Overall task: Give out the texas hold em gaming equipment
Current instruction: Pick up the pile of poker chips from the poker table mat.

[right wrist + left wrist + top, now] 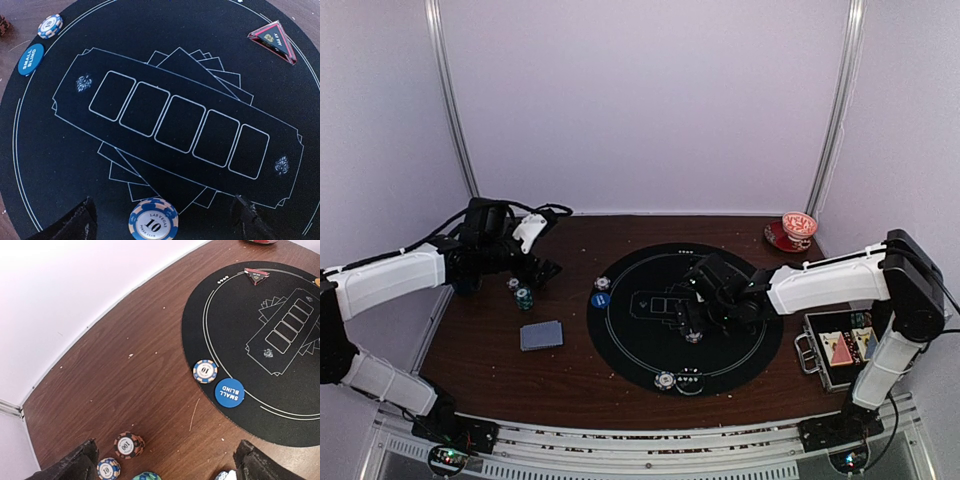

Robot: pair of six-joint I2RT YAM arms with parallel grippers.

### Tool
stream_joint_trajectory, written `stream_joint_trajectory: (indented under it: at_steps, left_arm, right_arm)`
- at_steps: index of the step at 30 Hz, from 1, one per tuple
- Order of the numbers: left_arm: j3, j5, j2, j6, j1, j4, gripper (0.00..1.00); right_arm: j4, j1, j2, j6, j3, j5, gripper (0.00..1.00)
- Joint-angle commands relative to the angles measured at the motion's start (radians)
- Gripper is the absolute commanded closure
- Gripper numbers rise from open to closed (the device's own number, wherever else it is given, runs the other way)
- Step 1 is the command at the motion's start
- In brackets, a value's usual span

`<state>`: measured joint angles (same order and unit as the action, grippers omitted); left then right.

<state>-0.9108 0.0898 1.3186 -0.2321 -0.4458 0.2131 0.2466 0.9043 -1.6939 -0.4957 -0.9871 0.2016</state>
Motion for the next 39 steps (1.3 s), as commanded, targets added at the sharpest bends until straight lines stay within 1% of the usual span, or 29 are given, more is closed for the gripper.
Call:
stream_joint_trajectory:
  at_steps: [1,3,7,17,23,27,30,39]
  left_arm:
    - [0.050,0.049,-0.007,0.031,0.002,-0.145,0.02]
    - [0.075,0.045,-0.005,0.035,0.004,-0.185,0.02]
    - [0.080,0.025,-0.002,0.049,0.003,-0.204,0.02]
    - [0.133,0.019,-0.076,0.050,0.003,-0.263,0.02]
    - [0.133,0.007,-0.066,0.048,0.002,-0.265,0.02]
    - [0.132,0.008,-0.057,0.049,0.003,-0.268,0.02]
    - [0.132,0.004,-0.054,0.048,0.002,-0.268,0.02]
    - [0.134,-0.010,-0.060,0.048,0.004,-0.271,0.02]
  right_arm:
    - [0.037,0.029,-0.017,0.003,-0.008,-0.028,0.07]
    - [0.036,0.034,-0.029,0.001,-0.005,-0.027,0.08]
    - [0.041,0.042,-0.054,0.000,-0.008,-0.008,0.11]
    - [0.043,0.053,-0.105,-0.002,-0.009,0.032,0.21]
    - [0.025,0.053,-0.117,-0.006,0.005,0.029,0.26]
    - [0.006,0.052,-0.116,-0.007,0.014,0.015,0.33]
    - [-0.001,0.054,-0.119,-0.006,0.018,0.000,0.37]
    - [-0.021,0.052,-0.103,-0.020,0.043,-0.009,0.41]
